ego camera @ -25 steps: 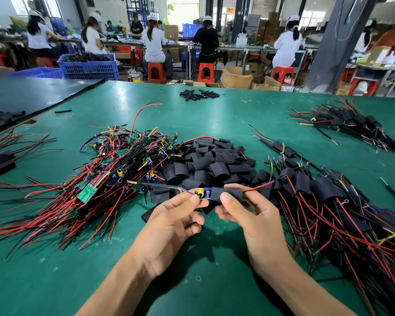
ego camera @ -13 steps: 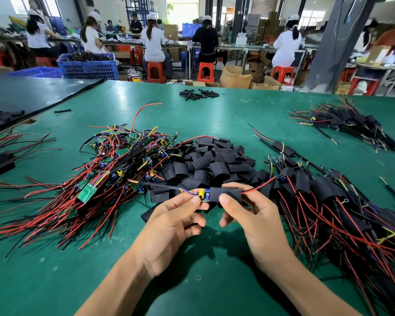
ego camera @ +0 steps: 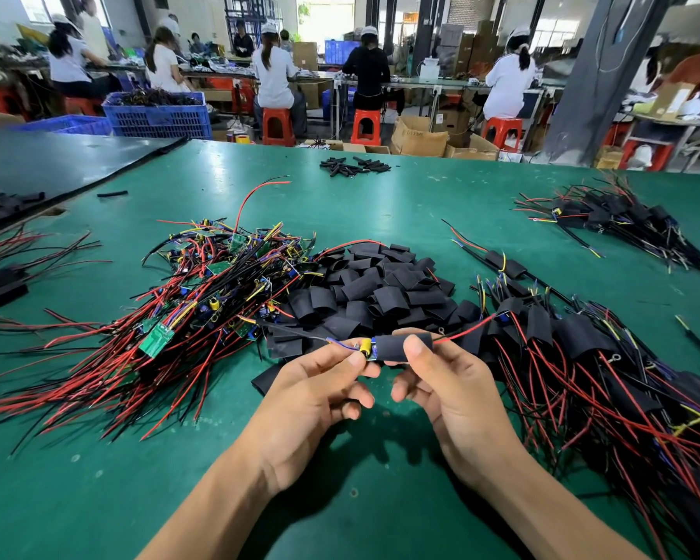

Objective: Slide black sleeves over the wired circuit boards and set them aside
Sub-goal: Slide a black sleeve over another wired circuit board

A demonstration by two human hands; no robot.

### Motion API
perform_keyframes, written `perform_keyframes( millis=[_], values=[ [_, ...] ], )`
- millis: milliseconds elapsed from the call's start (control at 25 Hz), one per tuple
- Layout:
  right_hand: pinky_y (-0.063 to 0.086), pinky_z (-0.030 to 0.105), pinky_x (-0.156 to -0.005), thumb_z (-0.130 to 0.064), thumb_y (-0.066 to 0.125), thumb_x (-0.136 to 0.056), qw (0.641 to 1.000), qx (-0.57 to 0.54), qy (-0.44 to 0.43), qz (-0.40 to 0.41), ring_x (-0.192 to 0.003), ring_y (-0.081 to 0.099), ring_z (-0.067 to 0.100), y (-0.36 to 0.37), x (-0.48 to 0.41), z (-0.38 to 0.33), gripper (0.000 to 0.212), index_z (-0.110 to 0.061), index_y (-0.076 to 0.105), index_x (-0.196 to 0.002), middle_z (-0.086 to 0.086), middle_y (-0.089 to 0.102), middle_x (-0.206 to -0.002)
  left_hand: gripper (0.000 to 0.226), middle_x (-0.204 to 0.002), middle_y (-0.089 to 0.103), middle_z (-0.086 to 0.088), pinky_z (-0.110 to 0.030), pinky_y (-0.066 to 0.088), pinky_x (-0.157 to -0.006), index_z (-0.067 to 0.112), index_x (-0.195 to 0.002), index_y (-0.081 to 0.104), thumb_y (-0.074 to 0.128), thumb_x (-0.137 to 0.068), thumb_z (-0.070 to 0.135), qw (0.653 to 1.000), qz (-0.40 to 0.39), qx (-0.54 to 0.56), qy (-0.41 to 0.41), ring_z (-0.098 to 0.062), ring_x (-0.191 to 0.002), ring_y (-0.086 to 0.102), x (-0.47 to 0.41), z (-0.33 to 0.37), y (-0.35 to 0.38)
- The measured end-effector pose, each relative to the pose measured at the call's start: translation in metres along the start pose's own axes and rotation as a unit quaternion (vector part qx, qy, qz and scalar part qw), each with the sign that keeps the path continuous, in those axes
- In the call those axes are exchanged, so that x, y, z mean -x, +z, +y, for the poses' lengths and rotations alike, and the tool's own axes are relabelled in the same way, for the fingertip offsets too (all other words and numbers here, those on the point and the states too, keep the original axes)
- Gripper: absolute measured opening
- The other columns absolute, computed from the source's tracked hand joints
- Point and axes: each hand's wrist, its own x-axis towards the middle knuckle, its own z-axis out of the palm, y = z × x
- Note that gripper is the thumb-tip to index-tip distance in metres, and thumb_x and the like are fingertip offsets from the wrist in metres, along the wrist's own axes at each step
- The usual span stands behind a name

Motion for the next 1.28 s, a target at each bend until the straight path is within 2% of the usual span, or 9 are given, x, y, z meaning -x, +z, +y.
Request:
perform_keyframes(
  millis=[120,280,440,600,840,920,1040,1160,1280],
  values=[
    [0.05,0.029,-0.062,-0.04,0.082,-0.07,0.999,0.034,-0.017,-0.005,-0.056,0.057,0.016,0.0002,0.0009,0.0023,0.034,-0.014,0.075,-0.092,0.01,0.07,-0.08,0.018,-0.089,0.07,-0.007,-0.021,0.045,-0.056,0.009,-0.095,0.073,0.068,-0.085,0.023,0.999,0.012,-0.043,0.026,-0.014,-0.061,0.059,0.0014,-0.0009,0.0003],
    [0.052,0.027,-0.061,-0.038,0.076,-0.076,0.992,0.118,-0.052,-0.016,-0.058,0.059,0.018,0.0008,0.0022,0.0014,0.028,-0.02,0.075,-0.097,0.007,0.072,-0.08,0.024,-0.09,0.071,-0.007,-0.021,0.044,-0.058,0.01,-0.101,0.075,0.065,-0.087,0.026,0.993,0.025,-0.101,0.055,-0.017,-0.064,0.059,0.0028,-0.0015,0.0002],
    [0.051,0.027,-0.06,-0.04,0.076,-0.077,0.994,0.101,-0.024,-0.035,-0.058,0.058,0.018,-0.0012,0.0003,-0.0002,0.029,-0.023,0.075,-0.1,0.006,0.071,-0.081,0.027,-0.085,0.07,-0.005,-0.022,0.043,-0.057,0.025,-0.109,0.076,0.067,-0.084,0.03,0.99,0.033,-0.115,0.068,-0.018,-0.062,0.058,0.0025,-0.0032,0.0032],
    [0.049,0.025,-0.058,-0.044,0.082,-0.075,0.997,0.046,0.019,-0.061,-0.058,0.059,0.016,-0.0041,-0.0019,-0.0005,0.039,-0.016,0.075,-0.101,0.011,0.071,-0.084,0.022,-0.082,0.071,-0.006,-0.021,0.043,-0.055,0.021,-0.103,0.078,0.07,-0.083,0.025,0.989,0.043,-0.114,0.081,-0.017,-0.059,0.058,0.0021,-0.0027,0.0028],
    [0.049,0.026,-0.059,-0.037,0.075,-0.08,0.993,0.108,-0.019,-0.052,-0.059,0.056,0.018,-0.0036,-0.0016,-0.0011,0.031,-0.016,0.075,-0.102,0.012,0.073,-0.09,0.04,-0.088,0.072,-0.007,-0.021,0.044,-0.056,0.018,-0.114,0.075,0.072,-0.077,0.032,0.994,0.022,-0.096,0.041,-0.016,-0.061,0.059,0.0022,-0.0004,0.0009],
    [0.05,0.027,-0.061,-0.033,0.075,-0.084,0.992,0.111,-0.024,-0.054,-0.059,0.055,0.018,-0.0015,-0.0006,-0.0007,0.03,-0.012,0.074,-0.106,0.014,0.074,-0.096,0.038,-0.092,0.073,-0.007,-0.022,0.045,-0.057,0.02,-0.113,0.075,0.07,-0.079,0.036,0.998,0.006,-0.06,0.01,-0.015,-0.062,0.06,0.0021,0.0008,0.0009],
    [0.051,0.024,-0.059,-0.042,0.083,-0.077,0.997,0.04,0.012,-0.062,-0.055,0.056,0.014,0.0027,0.0011,-0.0013,0.044,-0.01,0.074,-0.106,0.01,0.075,-0.092,0.036,-0.093,0.073,-0.005,-0.022,0.047,-0.058,0.023,-0.116,0.074,0.069,-0.082,0.034,0.999,-0.015,-0.002,-0.031,-0.014,-0.062,0.063,0.0017,0.0036,-0.0001],
    [0.048,0.019,-0.058,-0.055,0.085,-0.068,0.995,-0.002,0.057,-0.084,-0.057,0.056,0.01,0.0033,0.0016,-0.0044,0.059,-0.01,0.077,-0.105,0.007,0.075,-0.091,0.038,-0.088,0.074,-0.003,-0.022,0.049,-0.06,0.021,-0.114,0.075,0.079,-0.077,0.03,0.998,-0.028,0.039,-0.046,-0.013,-0.062,0.066,0.0019,0.0044,-0.0008],
    [0.048,0.02,-0.06,-0.052,0.082,-0.074,0.994,-0.002,0.061,-0.093,-0.059,0.054,0.012,0.0029,0.0021,-0.0051,0.06,-0.005,0.074,-0.11,0.008,0.073,-0.092,0.037,-0.084,0.073,-0.002,-0.021,0.049,-0.059,0.02,-0.109,0.076,0.08,-0.074,0.028,0.999,-0.021,0.031,-0.04,-0.012,-0.061,0.065,0.0022,0.0035,-0.0005]
  ],
)
